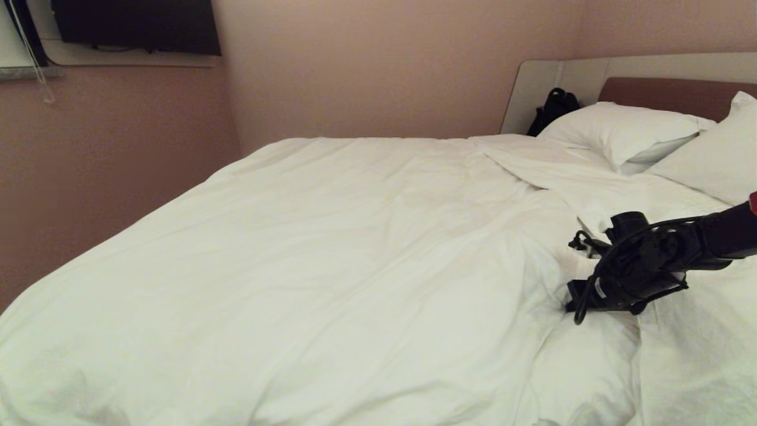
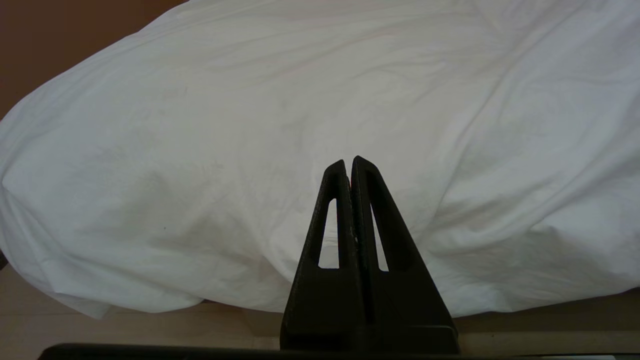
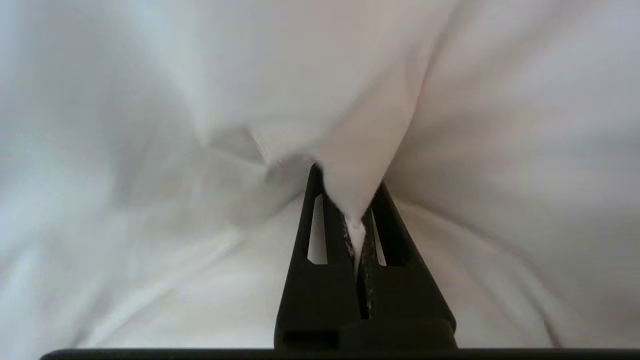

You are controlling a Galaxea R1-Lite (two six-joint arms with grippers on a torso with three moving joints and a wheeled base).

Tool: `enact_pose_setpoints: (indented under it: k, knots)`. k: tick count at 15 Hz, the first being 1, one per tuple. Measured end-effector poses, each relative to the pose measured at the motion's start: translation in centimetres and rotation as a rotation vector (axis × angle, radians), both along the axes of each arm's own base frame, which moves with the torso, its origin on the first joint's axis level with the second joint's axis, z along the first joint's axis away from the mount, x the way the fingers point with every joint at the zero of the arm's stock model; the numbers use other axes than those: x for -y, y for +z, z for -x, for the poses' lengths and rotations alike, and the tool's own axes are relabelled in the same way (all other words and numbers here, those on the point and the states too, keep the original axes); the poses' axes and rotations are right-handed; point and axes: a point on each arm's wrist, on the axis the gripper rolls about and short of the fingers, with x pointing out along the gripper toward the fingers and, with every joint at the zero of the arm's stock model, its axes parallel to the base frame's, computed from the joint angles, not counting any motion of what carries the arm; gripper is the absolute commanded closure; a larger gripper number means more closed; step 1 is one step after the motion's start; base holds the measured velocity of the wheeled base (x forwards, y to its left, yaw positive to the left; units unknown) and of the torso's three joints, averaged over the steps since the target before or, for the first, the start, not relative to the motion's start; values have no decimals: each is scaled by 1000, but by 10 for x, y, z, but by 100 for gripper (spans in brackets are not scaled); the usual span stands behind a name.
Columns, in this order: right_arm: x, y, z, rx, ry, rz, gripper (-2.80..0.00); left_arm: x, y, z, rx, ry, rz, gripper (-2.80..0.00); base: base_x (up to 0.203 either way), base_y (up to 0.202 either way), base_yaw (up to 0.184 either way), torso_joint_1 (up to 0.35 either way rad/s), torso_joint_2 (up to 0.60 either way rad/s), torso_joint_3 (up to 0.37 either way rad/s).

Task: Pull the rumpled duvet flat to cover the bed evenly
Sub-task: Flatten the corners of the folded blanket

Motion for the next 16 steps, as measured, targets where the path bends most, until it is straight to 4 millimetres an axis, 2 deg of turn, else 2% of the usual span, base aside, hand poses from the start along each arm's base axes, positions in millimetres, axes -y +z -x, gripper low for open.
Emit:
enact_pose_setpoints:
  k: [2,4,10,16]
  knots:
    - [1,16,11,-4,-18,7,0,0,0,0,0,0,1,0,0,0,0,0,0,0]
    - [2,22,23,-50,-39,30,0,0,0,0,0,0,1,0,0,0,0,0,0,0]
    - [20,8,57,-266,-104,147,0,0,0,0,0,0,1,0,0,0,0,0,0,0]
    - [33,3,66,-325,-147,198,0,0,0,0,0,0,1,0,0,0,0,0,0,0]
